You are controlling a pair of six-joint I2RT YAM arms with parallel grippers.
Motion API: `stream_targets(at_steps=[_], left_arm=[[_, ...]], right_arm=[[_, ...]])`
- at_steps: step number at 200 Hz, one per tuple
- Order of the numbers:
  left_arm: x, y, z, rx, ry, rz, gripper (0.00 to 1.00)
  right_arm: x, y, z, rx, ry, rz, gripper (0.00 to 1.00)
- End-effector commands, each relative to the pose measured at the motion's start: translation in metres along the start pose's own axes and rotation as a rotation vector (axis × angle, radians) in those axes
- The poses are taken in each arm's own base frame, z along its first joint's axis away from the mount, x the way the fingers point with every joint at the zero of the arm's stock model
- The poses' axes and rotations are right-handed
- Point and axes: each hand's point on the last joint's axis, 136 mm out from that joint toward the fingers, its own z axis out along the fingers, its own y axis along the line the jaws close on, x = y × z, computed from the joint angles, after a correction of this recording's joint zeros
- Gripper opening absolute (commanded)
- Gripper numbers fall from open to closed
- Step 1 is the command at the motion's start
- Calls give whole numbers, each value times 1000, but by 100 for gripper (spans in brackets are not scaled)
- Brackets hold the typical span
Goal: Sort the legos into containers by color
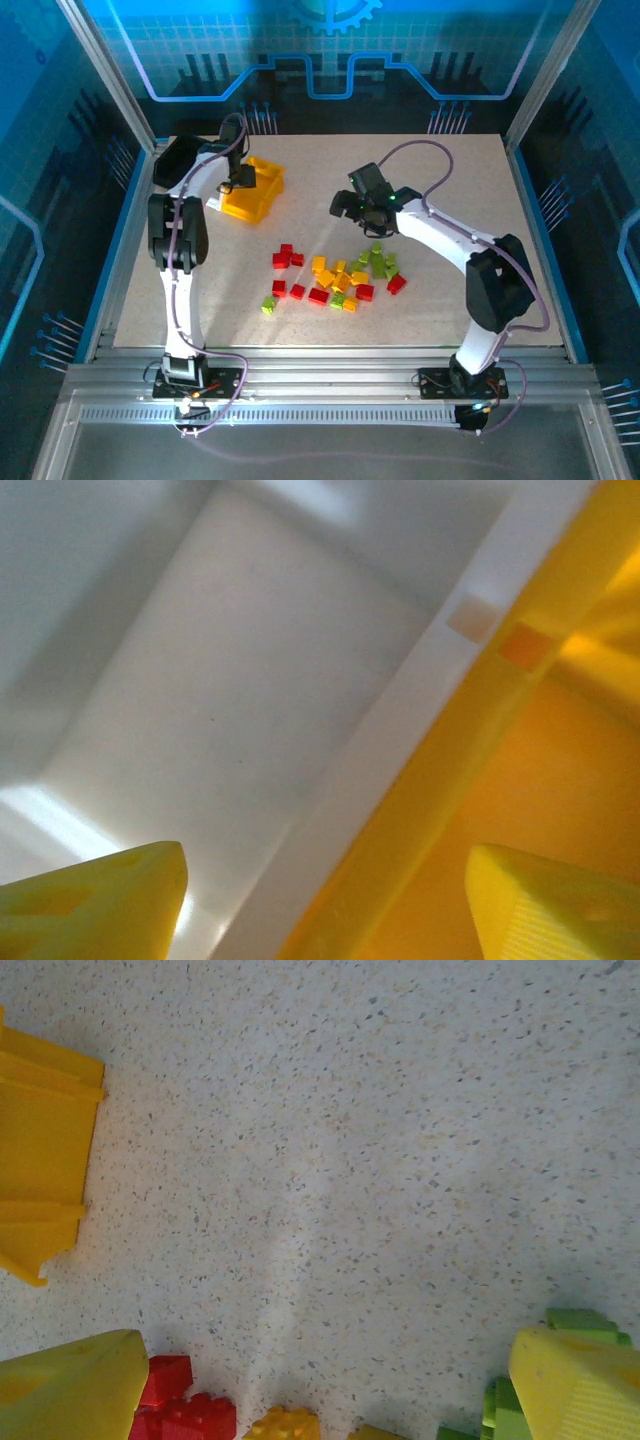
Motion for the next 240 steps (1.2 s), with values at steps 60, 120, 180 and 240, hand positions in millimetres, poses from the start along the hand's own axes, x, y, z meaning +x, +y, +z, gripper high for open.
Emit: stream_targets(at_steps=[60,120,180,240], left_arm=[[13,-64,-22,73,7,116,48],[33,-134,-48,131,15,156,26],[67,-202,-72,225,73,49,10],[104,-251,-87,194,60,7,5]], right_arm=[[-14,-39,-17,56,-46,106,94],[-18,-78,-32,88,-78,180,94],[-15,-118,-47,130,-106,220,94],[-16,-144,-59,151,-128,249,94]])
